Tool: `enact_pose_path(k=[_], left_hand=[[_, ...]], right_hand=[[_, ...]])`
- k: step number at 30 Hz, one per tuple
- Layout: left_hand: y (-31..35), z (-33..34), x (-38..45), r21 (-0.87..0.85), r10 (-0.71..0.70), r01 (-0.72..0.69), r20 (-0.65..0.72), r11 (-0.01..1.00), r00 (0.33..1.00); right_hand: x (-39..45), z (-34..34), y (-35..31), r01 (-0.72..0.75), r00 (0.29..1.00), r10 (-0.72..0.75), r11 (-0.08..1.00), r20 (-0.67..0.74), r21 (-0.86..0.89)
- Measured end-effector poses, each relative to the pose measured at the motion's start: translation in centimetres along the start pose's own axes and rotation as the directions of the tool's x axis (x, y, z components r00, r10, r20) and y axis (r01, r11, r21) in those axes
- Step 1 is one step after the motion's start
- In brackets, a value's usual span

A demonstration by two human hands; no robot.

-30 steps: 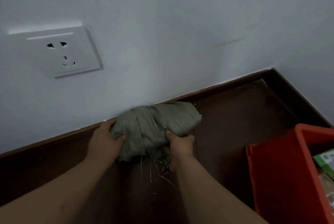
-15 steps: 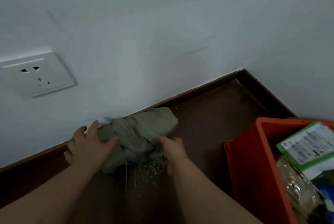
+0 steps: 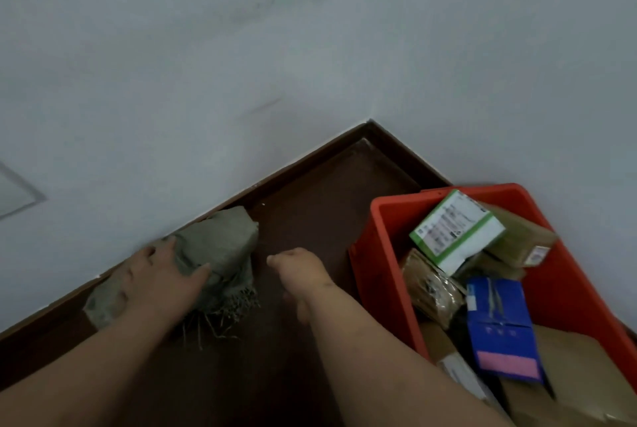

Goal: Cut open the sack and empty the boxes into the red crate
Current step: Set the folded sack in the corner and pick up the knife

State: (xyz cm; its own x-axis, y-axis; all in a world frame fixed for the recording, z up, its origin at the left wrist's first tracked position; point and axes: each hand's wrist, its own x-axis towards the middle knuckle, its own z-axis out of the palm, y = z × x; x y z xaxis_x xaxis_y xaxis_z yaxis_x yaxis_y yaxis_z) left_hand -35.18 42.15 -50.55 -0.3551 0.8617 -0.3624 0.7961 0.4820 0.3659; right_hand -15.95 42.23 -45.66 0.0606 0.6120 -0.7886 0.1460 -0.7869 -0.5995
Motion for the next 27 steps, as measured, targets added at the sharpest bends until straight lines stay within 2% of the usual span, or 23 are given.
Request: enact_pose_path(k=[6, 13, 19, 23, 27], left_hand=[[4.4, -2.3, -5.4, 0.048, 0.035, -0.04, 0.091, 0.998, 0.995], [8.9, -7.5, -13.8, 0.103, 0.031, -0.048, 0.161, 0.994, 0.986], [12.5, -11.0, -21.8, 0.126, 0.01, -0.036, 0.2, 0.991, 0.98], [14.3, -12.2, -26.2, 0.147, 0.002, -0.036, 0.224, 0.988, 0.975], [15.0, -12.2, -29.8, 0.161, 0.073, -0.118, 0.26, 0.98, 0.963]], right_hand=[[-6.6, -4.0, -0.4, -0.064, 0.998, 0.064, 0.996, -0.006, -0.056], [-15.5, -8.2, 0.2, -0.174, 0.985, 0.173, 0.985, -0.011, -0.018], [-22.6, -11.6, 0.6, -0.212, 0.977, 0.212, 0.977, 0.018, -0.022], [-25.9, -13.0, 2.3, -0.234, 0.972, 0.234, 0.972, -0.008, -0.004], [-28.9, -13.3, 5.6, -0.239, 0.968, 0.237, 0.971, -0.08, -0.026]])
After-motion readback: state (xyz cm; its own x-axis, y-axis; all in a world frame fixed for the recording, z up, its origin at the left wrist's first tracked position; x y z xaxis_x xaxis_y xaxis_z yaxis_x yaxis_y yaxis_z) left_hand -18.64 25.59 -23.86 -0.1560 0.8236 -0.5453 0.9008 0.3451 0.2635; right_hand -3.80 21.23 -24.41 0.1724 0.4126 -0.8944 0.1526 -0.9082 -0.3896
